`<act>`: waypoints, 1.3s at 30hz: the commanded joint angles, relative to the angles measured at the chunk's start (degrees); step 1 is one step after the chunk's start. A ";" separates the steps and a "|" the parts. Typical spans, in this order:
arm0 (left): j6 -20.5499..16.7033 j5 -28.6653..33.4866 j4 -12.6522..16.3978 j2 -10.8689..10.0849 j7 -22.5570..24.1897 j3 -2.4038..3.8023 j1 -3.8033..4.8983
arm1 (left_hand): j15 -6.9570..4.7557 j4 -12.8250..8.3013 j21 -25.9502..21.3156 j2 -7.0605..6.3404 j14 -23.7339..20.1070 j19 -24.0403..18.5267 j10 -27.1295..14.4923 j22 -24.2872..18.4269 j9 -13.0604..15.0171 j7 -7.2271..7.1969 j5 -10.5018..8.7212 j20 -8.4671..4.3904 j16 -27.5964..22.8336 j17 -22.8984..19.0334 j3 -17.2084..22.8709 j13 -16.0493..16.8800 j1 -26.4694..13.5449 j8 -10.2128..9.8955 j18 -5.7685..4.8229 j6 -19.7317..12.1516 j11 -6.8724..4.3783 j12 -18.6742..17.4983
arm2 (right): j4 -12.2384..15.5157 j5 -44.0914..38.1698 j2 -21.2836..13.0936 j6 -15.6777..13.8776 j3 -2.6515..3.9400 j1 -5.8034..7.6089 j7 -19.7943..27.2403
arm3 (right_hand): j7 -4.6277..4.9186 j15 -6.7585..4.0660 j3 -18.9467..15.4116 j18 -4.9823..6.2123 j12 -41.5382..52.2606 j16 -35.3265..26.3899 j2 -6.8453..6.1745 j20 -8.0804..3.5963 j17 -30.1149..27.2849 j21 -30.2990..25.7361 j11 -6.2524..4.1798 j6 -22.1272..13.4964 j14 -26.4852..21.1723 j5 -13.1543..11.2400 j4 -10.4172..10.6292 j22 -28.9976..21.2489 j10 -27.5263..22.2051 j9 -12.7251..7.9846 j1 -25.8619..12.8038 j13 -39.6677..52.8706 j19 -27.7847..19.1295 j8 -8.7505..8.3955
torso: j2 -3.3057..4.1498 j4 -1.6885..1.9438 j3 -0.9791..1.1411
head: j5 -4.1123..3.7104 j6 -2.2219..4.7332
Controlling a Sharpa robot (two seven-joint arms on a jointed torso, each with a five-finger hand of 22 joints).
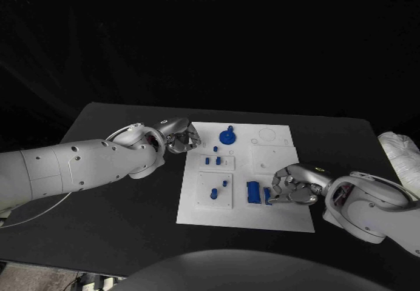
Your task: Assemble the parts on the task board
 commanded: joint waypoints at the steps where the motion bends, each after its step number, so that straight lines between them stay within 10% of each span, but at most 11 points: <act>1: 0.05 0.17 0.08 0.10 0.19 0.03 0.01 | -0.05 0.05 0.13 0.21 -0.24 -0.30 0.53 9.47 0.11 -0.07 0.18 -0.06 0.08 -0.08 0.30 0.12 -0.02 0.38 0.69 0.34 0.09 0.17 | -0.11 -0.54 0.15 2.15 -0.02 -0.09 -0.68 | -0.03 -0.47 -0.18 -0.43 0.22 0.20 -0.70 -0.46 15.07 -0.25 -0.29 -0.61 5.97 -0.28 0.79 9.85 5.95 0.12 -0.07 15.09 -0.11 0.22 | 0.00 0.00 0.00 | 0.13 -0.01; 18: 0.27 0.47 -0.27 0.20 0.16 0.03 -0.14 | -0.02 0.09 0.09 0.21 -0.28 -0.32 0.55 9.46 0.12 -0.05 0.17 -0.05 0.02 -0.18 0.30 0.13 -0.07 0.39 0.69 0.34 0.10 0.20 | -1.33 -0.13 1.06 2.91 -0.02 -0.18 -2.19 | -0.01 -0.44 -0.41 -0.30 0.22 0.20 0.11 -0.44 15.07 -0.89 -0.25 -1.61 5.97 -0.19 0.83 9.67 5.95 0.22 1.42 15.09 -0.45 -0.01 | 0.02 0.04 0.01 | 0.20 -0.01; 39: 0.48 0.51 -0.36 0.32 0.04 0.03 -0.17 | 0.05 0.15 0.07 0.22 -0.30 -0.33 0.59 9.45 0.14 -0.04 0.18 -0.02 0.00 -0.22 0.32 0.15 -0.14 0.42 0.69 0.35 0.11 0.25 | -2.32 4.06 1.92 2.73 -0.02 -0.35 -3.53 | 0.04 -0.27 -0.47 -0.05 0.22 0.20 4.17 -0.27 15.07 -2.14 -0.11 -1.02 5.97 -0.21 1.24 9.34 5.95 0.66 2.05 15.09 -1.11 1.38 | 0.03 0.01 -0.01 | 0.13 -0.01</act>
